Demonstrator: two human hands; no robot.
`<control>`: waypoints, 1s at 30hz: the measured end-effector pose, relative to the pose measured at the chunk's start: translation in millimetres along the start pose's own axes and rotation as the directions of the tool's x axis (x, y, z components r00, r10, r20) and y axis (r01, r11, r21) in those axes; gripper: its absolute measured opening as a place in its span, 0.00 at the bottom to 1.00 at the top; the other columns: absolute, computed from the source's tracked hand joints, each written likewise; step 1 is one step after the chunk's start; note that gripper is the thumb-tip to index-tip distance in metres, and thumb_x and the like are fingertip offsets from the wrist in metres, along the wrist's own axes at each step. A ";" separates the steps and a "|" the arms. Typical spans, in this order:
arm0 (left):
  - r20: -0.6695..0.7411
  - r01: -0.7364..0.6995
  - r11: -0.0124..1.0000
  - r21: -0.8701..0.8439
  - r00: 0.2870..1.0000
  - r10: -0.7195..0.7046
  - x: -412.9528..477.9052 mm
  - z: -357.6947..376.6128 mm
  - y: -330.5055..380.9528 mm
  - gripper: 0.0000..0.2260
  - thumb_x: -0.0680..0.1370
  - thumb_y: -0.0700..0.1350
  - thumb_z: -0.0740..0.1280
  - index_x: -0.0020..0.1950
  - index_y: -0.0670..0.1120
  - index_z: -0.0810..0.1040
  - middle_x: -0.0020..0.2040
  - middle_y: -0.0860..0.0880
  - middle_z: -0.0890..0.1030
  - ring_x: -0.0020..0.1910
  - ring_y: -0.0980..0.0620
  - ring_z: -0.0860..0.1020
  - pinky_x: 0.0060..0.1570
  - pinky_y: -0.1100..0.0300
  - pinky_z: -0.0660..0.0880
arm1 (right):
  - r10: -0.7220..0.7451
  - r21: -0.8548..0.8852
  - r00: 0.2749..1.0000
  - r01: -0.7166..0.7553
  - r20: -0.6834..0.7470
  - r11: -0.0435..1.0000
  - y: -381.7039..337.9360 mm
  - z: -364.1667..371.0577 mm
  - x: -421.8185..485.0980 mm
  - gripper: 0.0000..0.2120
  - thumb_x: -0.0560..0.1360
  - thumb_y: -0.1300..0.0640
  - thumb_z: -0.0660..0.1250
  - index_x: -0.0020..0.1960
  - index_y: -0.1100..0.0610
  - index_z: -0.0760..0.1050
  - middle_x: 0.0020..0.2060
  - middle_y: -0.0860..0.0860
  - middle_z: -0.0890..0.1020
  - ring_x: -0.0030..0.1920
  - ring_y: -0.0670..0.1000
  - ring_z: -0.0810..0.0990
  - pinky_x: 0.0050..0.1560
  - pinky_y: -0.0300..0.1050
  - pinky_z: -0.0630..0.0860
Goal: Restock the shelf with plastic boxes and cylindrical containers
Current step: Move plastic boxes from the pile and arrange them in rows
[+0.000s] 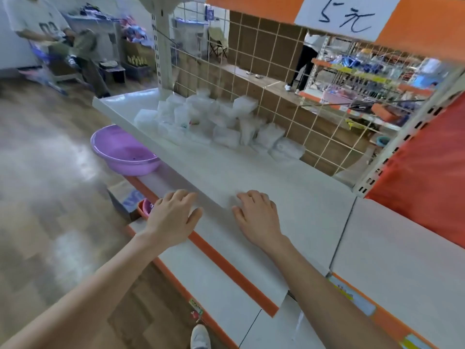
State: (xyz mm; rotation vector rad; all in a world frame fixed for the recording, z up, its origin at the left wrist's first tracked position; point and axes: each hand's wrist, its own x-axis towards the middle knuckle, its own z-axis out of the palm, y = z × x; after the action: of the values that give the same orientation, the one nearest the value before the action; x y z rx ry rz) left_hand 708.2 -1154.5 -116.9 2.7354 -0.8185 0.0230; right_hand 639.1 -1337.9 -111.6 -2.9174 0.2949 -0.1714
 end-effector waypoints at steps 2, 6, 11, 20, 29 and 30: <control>-0.012 0.000 1.000 -0.007 1.000 0.000 22.0 -0.7 -3.3 0.20 0.79 0.52 0.57 0.68 0.46 0.69 0.66 0.47 0.72 0.66 0.45 0.67 0.62 0.51 0.66 | 0.000 0.008 1.000 0.000 0.001 1.000 2.1 1.6 23.4 0.18 0.80 0.49 0.53 0.66 0.54 0.67 0.64 0.52 0.70 0.64 0.55 0.65 0.61 0.49 0.62; -0.011 -0.048 0.999 -0.004 0.999 0.048 72.8 1.4 -2.9 0.21 0.79 0.53 0.57 0.70 0.47 0.67 0.67 0.48 0.71 0.66 0.46 0.67 0.62 0.54 0.64 | 0.032 0.006 0.999 -0.031 -0.030 0.999 16.0 -0.4 66.0 0.18 0.79 0.49 0.54 0.65 0.54 0.68 0.63 0.53 0.70 0.63 0.56 0.66 0.61 0.49 0.62; -0.007 -0.113 0.993 -0.026 0.994 0.113 127.4 9.1 9.5 0.21 0.80 0.54 0.55 0.71 0.49 0.65 0.69 0.50 0.68 0.67 0.48 0.65 0.61 0.55 0.63 | 0.126 -0.017 0.988 -0.128 -0.088 0.992 45.3 -6.6 103.2 0.17 0.79 0.51 0.54 0.65 0.55 0.69 0.62 0.53 0.71 0.62 0.56 0.67 0.58 0.48 0.63; 0.045 -0.247 0.961 -0.128 0.966 0.254 188.5 29.0 26.4 0.21 0.80 0.54 0.54 0.72 0.49 0.63 0.70 0.51 0.66 0.68 0.49 0.63 0.60 0.56 0.64 | 0.260 -0.057 0.958 -0.269 -0.124 0.962 82.2 -9.2 143.4 0.19 0.79 0.51 0.55 0.67 0.56 0.67 0.66 0.55 0.67 0.68 0.56 0.61 0.65 0.49 0.58; 0.096 -0.446 0.881 -0.156 0.881 0.463 230.6 31.3 5.5 0.21 0.80 0.54 0.53 0.72 0.50 0.63 0.70 0.52 0.65 0.67 0.49 0.63 0.61 0.57 0.62 | 0.557 -0.030 0.827 -0.560 -0.075 0.828 109.5 -16.7 195.5 0.23 0.78 0.56 0.56 0.73 0.53 0.58 0.72 0.56 0.59 0.73 0.58 0.53 0.68 0.58 0.57; 0.103 -0.465 0.869 -0.169 0.869 0.484 233.4 31.7 5.4 0.21 0.80 0.53 0.53 0.72 0.50 0.63 0.70 0.52 0.65 0.67 0.49 0.63 0.61 0.57 0.62 | 0.584 -0.042 0.810 -0.586 -0.050 0.809 109.4 -14.4 195.6 0.24 0.78 0.56 0.56 0.73 0.53 0.56 0.73 0.55 0.57 0.74 0.57 0.52 0.69 0.60 0.55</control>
State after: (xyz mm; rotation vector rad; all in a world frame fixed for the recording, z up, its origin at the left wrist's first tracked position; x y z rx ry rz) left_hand 899.0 -1292.5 -123.4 2.3579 -1.4615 -0.1251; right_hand 807.3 -1486.5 -102.5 -2.7145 1.1985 -0.1137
